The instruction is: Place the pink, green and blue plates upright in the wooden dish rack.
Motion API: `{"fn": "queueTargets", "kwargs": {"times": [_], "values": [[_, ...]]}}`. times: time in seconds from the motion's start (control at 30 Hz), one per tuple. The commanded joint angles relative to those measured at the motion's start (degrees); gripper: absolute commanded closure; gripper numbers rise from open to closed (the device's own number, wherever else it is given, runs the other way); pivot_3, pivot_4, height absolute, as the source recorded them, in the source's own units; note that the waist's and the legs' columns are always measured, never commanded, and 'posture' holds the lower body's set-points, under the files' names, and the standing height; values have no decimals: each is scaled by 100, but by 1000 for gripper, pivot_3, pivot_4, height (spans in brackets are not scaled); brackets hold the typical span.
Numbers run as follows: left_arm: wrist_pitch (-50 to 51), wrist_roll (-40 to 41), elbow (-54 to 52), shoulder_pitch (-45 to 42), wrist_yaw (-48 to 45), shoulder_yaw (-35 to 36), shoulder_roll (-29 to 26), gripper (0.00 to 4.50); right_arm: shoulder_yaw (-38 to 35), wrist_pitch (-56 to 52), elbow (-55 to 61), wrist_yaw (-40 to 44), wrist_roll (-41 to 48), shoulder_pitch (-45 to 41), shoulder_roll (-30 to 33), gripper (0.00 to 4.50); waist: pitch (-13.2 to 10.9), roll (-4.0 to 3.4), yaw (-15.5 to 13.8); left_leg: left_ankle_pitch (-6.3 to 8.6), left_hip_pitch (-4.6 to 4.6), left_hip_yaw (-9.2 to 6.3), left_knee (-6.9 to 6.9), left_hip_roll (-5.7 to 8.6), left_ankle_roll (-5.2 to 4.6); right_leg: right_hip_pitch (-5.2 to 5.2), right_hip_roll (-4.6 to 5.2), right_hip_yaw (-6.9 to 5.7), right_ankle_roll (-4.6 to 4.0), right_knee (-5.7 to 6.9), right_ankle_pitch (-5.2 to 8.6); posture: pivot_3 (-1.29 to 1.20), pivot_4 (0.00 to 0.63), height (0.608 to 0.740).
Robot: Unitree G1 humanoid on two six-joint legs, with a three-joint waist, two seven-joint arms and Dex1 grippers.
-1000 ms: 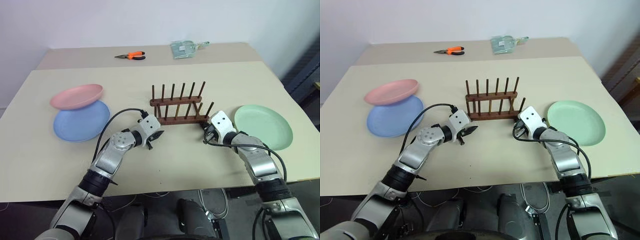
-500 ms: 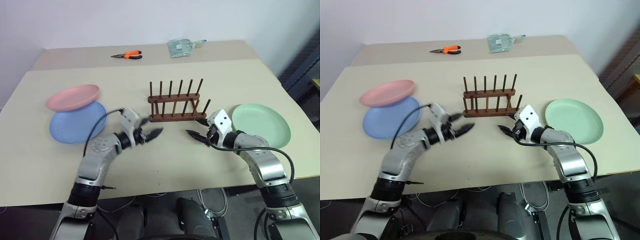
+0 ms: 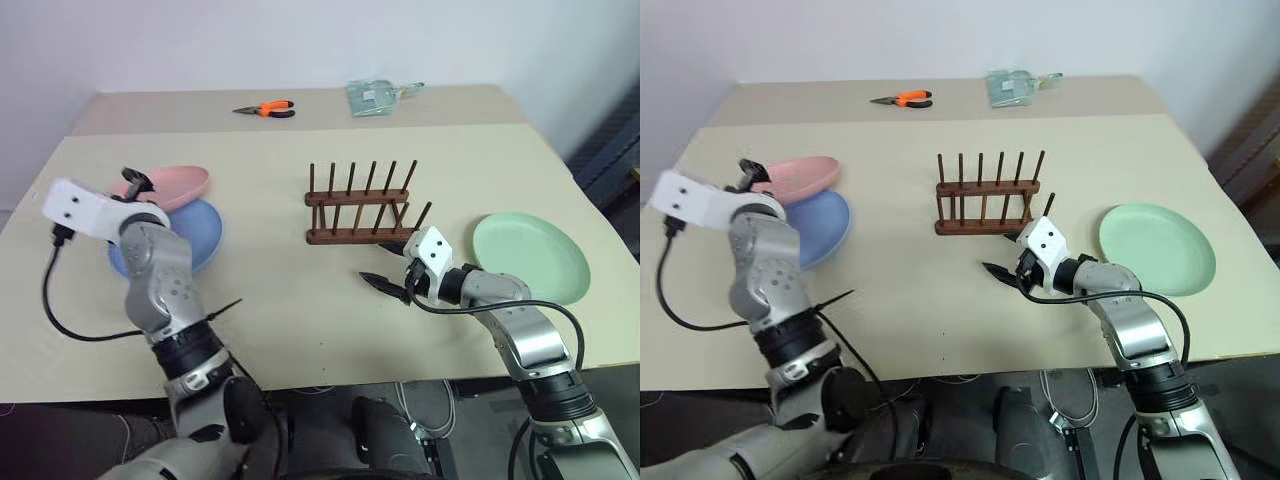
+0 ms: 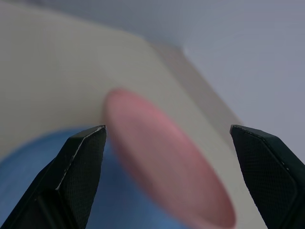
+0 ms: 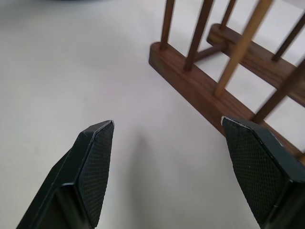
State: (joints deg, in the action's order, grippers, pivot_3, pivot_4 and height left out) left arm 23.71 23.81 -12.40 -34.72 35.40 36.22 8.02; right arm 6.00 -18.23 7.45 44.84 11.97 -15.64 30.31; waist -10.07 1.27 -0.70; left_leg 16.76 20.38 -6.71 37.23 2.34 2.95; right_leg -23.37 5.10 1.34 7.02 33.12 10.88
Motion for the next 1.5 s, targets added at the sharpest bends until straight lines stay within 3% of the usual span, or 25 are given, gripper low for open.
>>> {"fn": "queueTargets", "kwargs": {"times": [0.03, 0.1, 0.2, 0.4, 0.43, 0.5, 0.63, 0.8, 1.0, 1.13, 1.23, 1.47, 1.5], "values": [[85, 830, 110, -148, 249, 463, -54, 254, -29, 166, 47, -46, -70, -31, -9, 827, 0, 0, 5, 0, -1, 0, 0, -2, 1, 0, -3, 0, 0, 1, 0, 0, 150, 740], [235, 1194, 510, -280, 209, 662, -311, 254, -31, 178, 55, -76, -95, -26, -31, 827, 0, 0, 0, 0, -2, 0, 0, -3, 1, 0, -4, 0, 0, 3, 0, 0, 150, 740], [259, 1607, 1136, -475, -48, 843, -770, 1080, -31, 194, 81, -124, -122, 8, -47, 764, -1, 1, 6, -1, -1, 0, 1, -3, 2, -2, -5, 0, -3, 5, -2, 0, 150, 740], [345, 2122, 1972, -646, -616, 782, -1254, 4197, -129, 156, 279, -168, -40, 156, -46, 764, 0, 2, -1, -2, 0, 0, 0, -1, 2, -1, -3, 0, -3, 2, -2, 0, 150, 740], [402, 2143, 1936, -635, -791, 641, -1296, 4486, -241, 92, 311, -222, 42, 135, -67, 522, -1, 3, 3, -2, 0, 0, 0, -1, 3, -1, -3, 0, -4, 1, -2, 0, 150, 740], [520, 2002, 1647, -574, -1303, 112, -1405, 4500, -396, 42, 455, -207, 172, 67, -10, 33, -7, 13, 4, -3, 1, 0, -1, -2, 4, -3, -5, 0, -4, 4, -2, 0, 150, 740], [571, 1635, 891, -487, -2281, -1116, -1524, 4500, -383, 544, 837, -336, -184, -326, 111, 33, -11, 19, 9, -4, 4, 0, -1, -2, 6, -4, -4, 1, -4, 2, -2, 0, 150, 740], [1010, 1418, 283, -649, -2583, -2307, -1246, 4500, 369, 2049, 498, -851, -2074, -1398, 436, 33, -11, 18, 15, -5, -1, 3, -5, -2, 9, -3, -4, 1, -4, 2, -2, 0, 150, 740], [1582, 1232, -85, -798, -2560, -3046, -1009, 4500, 1037, 3238, -162, -1140, -3665, -2015, 850, 33, -11, 19, 35, -6, 3, 3, -10, -3, 10, -9, -4, 3, -4, -1, -2, 0, 150, 740], [1849, 1359, -214, -840, -2564, -3038, -905, 4500, 1075, 3288, -554, -1382, -4085, -2160, 806, 33, -11, 19, 42, -6, 2, 4, -11, -3, 10, -9, -4, 5, -5, -1, -2, 0, 150, 740], [1998, 1451, -311, -837, -2552, -2953, -839, 4500, 1042, 3268, -673, -1444, -4233, -2143, 812, 838, -11, 19, 43, -6, 2, 4, -11, -3, 10, -9, -4, 6, -6, -1, -1, 0, 150, 740], [2199, 1515, -438, -705, -2623, -2822, -888, 4500, 881, 3115, -689, -1769, -4560, -2086, 852, 4329, -11, 19, 39, -6, 2, 4, -10, -3, 10, -8, -4, 6, -6, -2, -1, 0, 150, 740], [2191, 1548, -443, -687, -2647, -2774, -870, 4500, 860, 3114, -693, -1852, -4637, -2089, 873, 4426, -11, 19, 39, -6, 2, 4, -10, -3, 10, -8, -4, 6, -6, -2, -1, 0, 150, 740]]}}
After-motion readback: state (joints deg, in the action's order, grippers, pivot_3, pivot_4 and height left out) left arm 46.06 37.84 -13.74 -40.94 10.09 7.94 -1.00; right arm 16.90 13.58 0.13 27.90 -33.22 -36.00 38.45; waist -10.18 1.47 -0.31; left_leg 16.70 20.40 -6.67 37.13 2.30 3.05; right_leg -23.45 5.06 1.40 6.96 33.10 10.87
